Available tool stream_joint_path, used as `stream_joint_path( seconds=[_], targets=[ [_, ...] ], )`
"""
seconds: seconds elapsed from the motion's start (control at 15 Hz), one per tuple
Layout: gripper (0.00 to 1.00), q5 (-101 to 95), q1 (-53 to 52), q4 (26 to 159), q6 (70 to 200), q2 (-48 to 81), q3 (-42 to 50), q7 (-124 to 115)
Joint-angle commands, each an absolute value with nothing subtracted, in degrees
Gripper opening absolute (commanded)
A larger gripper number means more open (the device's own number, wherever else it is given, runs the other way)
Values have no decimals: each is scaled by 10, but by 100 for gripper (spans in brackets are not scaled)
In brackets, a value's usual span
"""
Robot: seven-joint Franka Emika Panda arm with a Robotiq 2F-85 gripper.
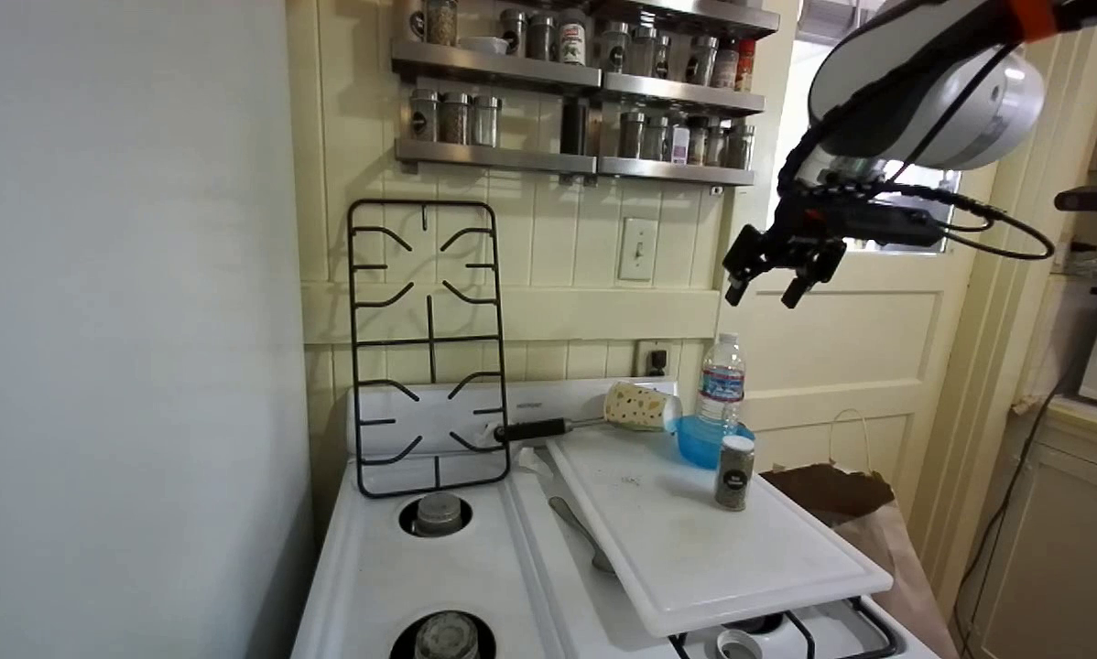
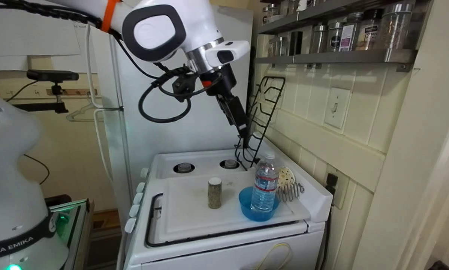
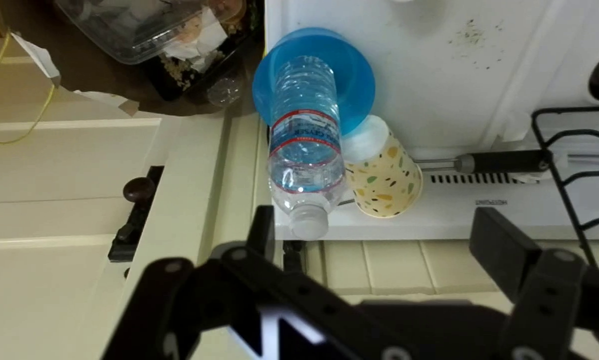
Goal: Remove the bottle from the blue bowl, then move the blue bowl to the left, then move the bottle at the right to the left
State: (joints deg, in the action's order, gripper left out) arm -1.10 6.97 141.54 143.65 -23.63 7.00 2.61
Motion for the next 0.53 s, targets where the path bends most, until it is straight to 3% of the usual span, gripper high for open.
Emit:
stream_joint_path(
  seconds=[0.0,0.47],
  targets=[
    [100,-60,101,1353,1425,-152,43,-43],
    [100,-44,98,1292,1423,-67,60,-61]
  ],
)
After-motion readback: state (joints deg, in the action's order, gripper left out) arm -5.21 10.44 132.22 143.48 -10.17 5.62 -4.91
